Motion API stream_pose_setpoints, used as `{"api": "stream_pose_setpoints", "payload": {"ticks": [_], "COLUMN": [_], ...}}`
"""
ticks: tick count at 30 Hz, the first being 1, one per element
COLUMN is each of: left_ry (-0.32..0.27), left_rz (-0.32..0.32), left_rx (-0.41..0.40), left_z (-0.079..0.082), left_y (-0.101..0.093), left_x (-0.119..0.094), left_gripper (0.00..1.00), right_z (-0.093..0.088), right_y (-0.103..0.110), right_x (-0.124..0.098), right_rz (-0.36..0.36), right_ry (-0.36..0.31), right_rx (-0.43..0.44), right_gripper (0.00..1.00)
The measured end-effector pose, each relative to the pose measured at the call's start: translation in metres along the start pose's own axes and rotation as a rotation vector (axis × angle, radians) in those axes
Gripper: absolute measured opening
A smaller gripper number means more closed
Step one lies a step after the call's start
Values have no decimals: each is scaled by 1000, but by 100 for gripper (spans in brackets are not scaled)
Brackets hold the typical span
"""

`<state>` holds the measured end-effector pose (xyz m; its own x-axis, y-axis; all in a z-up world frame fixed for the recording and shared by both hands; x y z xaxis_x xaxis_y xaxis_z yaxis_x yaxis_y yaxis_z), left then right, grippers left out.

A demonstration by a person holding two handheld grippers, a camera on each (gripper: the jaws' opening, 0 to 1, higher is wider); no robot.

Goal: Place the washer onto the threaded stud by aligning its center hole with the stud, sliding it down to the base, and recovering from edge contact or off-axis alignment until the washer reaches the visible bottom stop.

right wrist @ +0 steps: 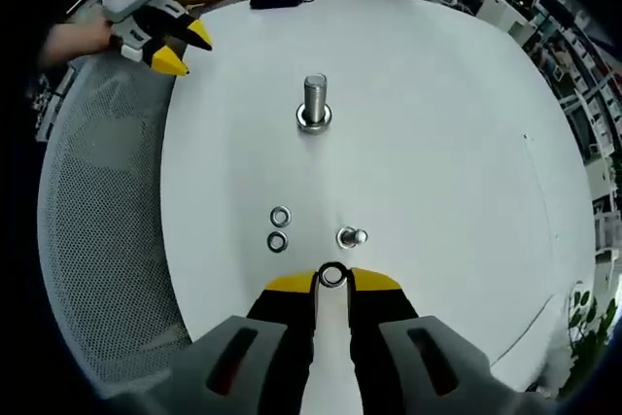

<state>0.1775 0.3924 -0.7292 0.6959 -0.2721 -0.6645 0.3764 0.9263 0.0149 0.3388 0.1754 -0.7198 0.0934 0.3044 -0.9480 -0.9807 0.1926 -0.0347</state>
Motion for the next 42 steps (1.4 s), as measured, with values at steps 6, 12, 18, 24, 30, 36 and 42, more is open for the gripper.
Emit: {"api": "stream_pose_setpoints", "payload": {"ticks": [6, 12, 18, 24, 30, 36, 42], "left_ry": [-2, -4, -4, -9, -9, -8, -8], "left_rz": [0, 0, 0, 2, 1, -1, -2], "left_rx": [0, 0, 0, 0, 1, 0, -7], "left_z": [0, 0, 0, 2, 2, 1, 1], "left_y": [0, 0, 0, 0, 0, 0, 0], "left_x": [0, 0, 0, -1, -1, 0, 0], "left_gripper": [27, 27, 27, 27, 27, 27, 27], "right_z": [10, 21, 22, 20, 21, 20, 17], "right_y": [-8, -10, -10, -13, -13, -13, -16], "right_x": [-2, -1, 3, 7, 10, 19, 29], "right_rz": [-11, -17, -16, -9, 0, 5, 16], "right_ry": [-11, -30, -18, -4, 1, 25, 43], "right_rx": [-12, -33, -51, -41, -44, -57, -44], "right_gripper": [14, 14, 14, 14, 14, 14, 14]}}
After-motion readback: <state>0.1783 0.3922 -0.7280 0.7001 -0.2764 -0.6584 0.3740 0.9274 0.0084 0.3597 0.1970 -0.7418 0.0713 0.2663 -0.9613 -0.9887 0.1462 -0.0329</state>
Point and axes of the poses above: the point that each gripper's makers call its tool centre point, and the gripper's own axes: x roughly forward along the fingers, y roughly to its left, z roughly out of its top, the point moved 2 cm from there along -x, roughly backward along the fingers, and after that the axes turned 10 degrees about x, right-handed, at the moved point
